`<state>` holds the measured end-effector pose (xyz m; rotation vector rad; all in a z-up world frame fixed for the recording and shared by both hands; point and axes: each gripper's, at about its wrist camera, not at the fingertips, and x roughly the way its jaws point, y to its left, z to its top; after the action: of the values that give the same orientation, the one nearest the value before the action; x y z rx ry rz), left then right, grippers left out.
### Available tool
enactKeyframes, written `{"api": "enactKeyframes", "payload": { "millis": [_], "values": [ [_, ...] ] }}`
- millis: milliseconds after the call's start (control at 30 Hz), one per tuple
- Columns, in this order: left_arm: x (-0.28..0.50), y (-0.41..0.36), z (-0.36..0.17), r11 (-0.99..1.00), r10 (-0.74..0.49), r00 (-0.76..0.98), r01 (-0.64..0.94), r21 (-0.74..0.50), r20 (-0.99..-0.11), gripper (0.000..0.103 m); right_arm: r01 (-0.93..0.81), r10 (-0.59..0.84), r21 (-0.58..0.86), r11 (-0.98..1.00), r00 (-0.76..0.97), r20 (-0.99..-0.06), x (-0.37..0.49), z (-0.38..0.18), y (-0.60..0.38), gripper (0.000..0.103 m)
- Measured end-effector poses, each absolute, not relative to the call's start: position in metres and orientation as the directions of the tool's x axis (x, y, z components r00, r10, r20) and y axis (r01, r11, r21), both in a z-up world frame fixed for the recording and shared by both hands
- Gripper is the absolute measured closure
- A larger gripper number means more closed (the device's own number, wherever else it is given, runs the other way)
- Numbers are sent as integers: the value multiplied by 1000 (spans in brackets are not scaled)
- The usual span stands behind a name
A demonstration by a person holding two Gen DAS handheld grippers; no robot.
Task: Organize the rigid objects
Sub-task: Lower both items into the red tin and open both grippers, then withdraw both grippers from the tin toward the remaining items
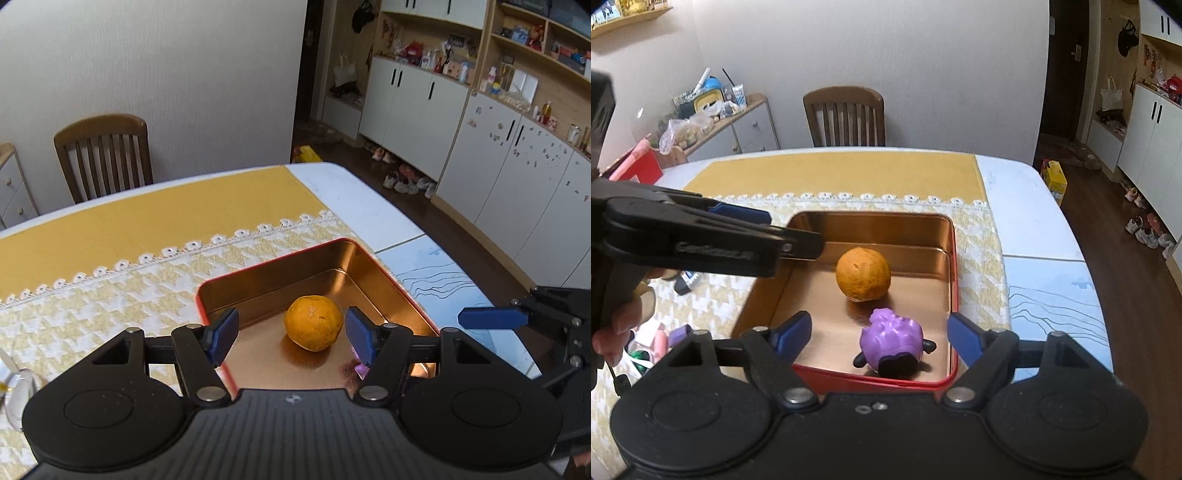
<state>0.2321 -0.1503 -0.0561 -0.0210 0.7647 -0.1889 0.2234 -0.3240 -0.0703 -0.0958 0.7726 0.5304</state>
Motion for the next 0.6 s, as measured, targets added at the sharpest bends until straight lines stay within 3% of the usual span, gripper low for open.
{"api": "enactKeyframes", "payload": {
  "millis": [233,600],
  "values": [
    [196,-128,-38,977,-207,733,190,-98,-648,40,-492,441,116,863,620,-648,201,-54,-317,15],
    [136,-81,-32,977,-208,761,191,-94,-614,28,-512,470,130,849,622,-626,162,-49,-283,8]
  ]
}}
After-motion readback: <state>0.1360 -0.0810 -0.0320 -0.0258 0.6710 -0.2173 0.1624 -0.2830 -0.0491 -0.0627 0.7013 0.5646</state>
